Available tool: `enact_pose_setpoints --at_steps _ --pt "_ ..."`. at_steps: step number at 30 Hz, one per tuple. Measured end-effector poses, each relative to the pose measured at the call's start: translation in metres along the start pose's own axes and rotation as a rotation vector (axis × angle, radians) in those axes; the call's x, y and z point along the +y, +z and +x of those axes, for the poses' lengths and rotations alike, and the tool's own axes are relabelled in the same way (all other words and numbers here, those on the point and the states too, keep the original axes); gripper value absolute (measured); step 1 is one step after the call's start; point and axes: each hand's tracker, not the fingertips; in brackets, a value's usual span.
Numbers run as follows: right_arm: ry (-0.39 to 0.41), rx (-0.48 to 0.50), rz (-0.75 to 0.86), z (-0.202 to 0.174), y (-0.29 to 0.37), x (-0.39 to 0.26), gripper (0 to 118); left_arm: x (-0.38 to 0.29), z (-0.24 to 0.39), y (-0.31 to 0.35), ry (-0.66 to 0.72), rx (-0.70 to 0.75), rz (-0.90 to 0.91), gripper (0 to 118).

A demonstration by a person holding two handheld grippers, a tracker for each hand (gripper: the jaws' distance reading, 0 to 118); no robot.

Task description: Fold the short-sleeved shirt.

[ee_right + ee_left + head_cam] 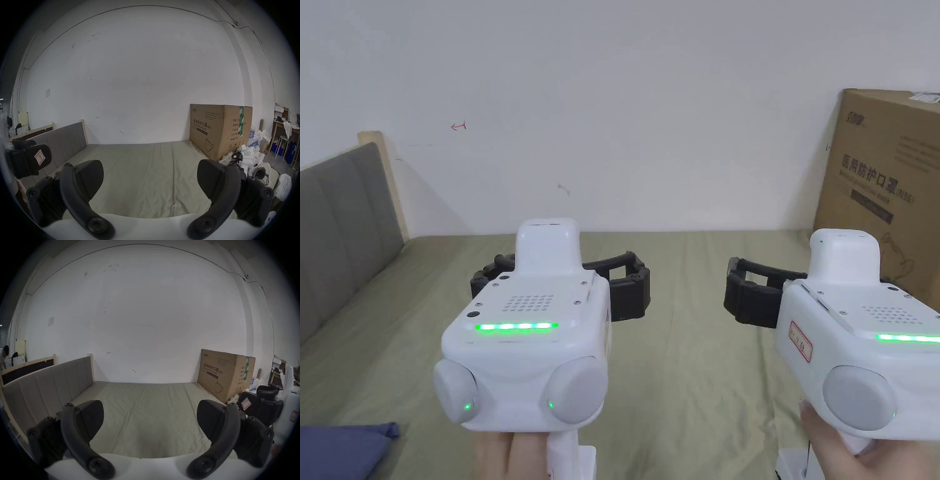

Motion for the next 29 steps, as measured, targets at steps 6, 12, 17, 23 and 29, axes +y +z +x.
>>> enact_pose_setpoints --at_steps 6,12,17,23,29 --pt "0.008 0.001 -0.001 -0.0011 -0.0009 0.0002 116 0.0011 0.0050 -0.0015 -0.021 0.023 -0.001 110" --pt "0.019 0.005 -0.002 -0.0030 -0.0006 0.0002 116 -0.0026 0.0005 -0.0037 0.015 0.009 -0.018 110" --pt "0.030 0.007 -0.001 -0.0048 -0.0009 0.0003 116 -0.0021 0.0009 -0.0030 0.001 0.023 -0.011 110" --pt "0.032 0.009 0.002 -0.0064 -0.0013 0.0012 116 0.0006 0.0006 -0.0022 0.001 0.013 -0.002 110" --pt "0.038 0.010 0.008 -0.0079 0.0000 0.0028 116 0.0007 0.0014 -0.0024 -0.003 0.014 -0.002 110"
